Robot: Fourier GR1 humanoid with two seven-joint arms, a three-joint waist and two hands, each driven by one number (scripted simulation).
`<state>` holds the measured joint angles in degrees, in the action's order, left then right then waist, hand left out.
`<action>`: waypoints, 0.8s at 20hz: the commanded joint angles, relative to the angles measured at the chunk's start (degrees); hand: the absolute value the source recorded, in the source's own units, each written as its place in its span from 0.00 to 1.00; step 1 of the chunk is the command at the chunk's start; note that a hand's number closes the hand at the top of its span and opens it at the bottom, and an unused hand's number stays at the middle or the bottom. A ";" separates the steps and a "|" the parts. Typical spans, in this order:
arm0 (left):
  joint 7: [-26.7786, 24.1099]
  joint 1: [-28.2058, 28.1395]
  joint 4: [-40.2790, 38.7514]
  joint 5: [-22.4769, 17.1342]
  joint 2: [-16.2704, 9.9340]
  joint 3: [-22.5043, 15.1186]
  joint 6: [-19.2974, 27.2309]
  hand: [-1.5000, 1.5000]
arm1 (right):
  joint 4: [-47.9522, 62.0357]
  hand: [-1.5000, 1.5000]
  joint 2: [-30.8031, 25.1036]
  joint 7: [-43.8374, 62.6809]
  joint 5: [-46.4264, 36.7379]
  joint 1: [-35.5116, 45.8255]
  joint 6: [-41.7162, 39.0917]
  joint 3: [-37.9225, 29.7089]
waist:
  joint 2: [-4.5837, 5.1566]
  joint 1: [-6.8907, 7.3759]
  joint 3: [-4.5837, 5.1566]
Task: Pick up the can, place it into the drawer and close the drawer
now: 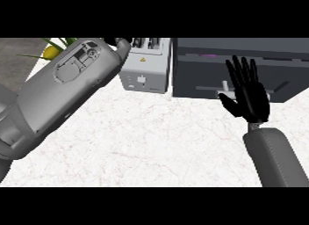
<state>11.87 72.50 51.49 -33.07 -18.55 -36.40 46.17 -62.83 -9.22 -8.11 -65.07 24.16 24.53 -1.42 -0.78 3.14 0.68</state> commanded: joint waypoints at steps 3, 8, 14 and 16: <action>4.56 -3.72 7.17 1.98 -5.77 -0.46 -0.69 0.00 | 16.26 0.00 0.85 1.32 -2.88 10.23 6.50 -3.18 | 0.99 0.14 -0.77; 6.34 -7.74 12.73 3.37 -6.23 -0.99 1.18 0.00 | 24.85 0.00 0.70 1.83 -3.16 19.14 10.01 -5.71 | 1.24 0.50 -0.78; 4.64 -14.52 17.41 3.57 -10.39 1.55 -1.69 0.00 | 33.56 0.00 -0.89 -1.68 -1.83 22.95 15.74 -8.09 | 1.44 0.17 -0.76; 4.83 -15.93 18.10 3.84 -9.02 0.42 -1.08 0.00 | 34.95 0.00 -0.48 2.09 -3.85 28.06 15.70 -8.07 | 1.67 1.02 -0.74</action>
<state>16.87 59.89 67.43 -29.40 -27.08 -36.09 45.83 -34.87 -7.75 -7.58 -68.28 42.70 43.99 -8.07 -0.32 2.86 0.05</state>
